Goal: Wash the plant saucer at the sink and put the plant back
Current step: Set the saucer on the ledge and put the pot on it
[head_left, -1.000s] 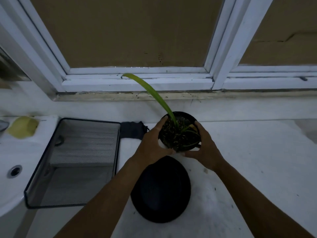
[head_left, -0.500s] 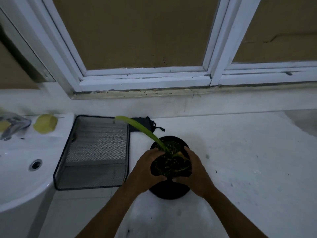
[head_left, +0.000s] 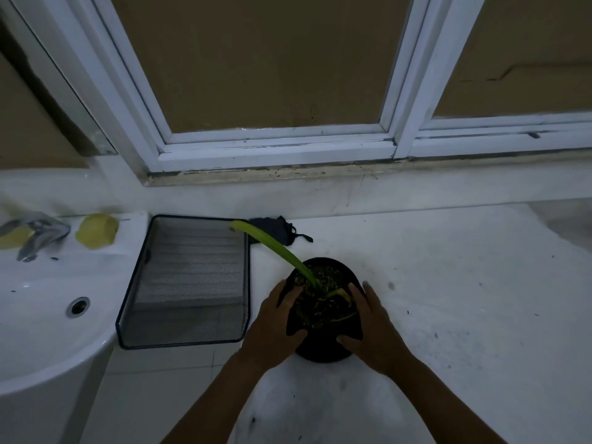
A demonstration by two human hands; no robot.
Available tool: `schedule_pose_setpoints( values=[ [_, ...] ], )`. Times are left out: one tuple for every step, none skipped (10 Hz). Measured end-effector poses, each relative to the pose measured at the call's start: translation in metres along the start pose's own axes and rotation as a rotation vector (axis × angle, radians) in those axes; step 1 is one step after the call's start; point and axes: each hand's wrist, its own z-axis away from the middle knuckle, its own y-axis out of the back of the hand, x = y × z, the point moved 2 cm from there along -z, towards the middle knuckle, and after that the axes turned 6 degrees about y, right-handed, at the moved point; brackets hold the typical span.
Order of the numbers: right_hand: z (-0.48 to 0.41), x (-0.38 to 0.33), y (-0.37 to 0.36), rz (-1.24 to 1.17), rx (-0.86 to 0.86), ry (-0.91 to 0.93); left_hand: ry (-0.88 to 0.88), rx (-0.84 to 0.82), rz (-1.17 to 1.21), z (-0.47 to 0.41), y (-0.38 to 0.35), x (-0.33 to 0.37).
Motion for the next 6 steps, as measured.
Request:
schedule_pose_setpoints(
  values=[
    [0.011, -0.007, 0.008, 0.129, 0.009, 0.0, 0.019, -0.067, -0.087, 0.011, 0.005, -0.009],
    [0.021, -0.018, 0.008, 0.304, -0.071, -0.006, 0.022, -0.178, -0.242, 0.021, 0.007, -0.014],
    [0.027, -0.027, 0.005, 0.352, -0.135, -0.025, 0.06, -0.261, -0.34, 0.027, 0.009, -0.012],
    [0.026, -0.035, 0.013, 0.353, -0.158, -0.088, 0.085, -0.308, -0.323, 0.027, 0.021, -0.006],
    [0.018, -0.044, 0.033, 0.331, -0.091, -0.095, 0.112, -0.319, -0.255, 0.026, 0.041, 0.0],
    [-0.002, -0.065, 0.078, 0.347, 0.084, -0.106, 0.198, -0.25, -0.274, 0.018, 0.091, 0.002]
  ],
)
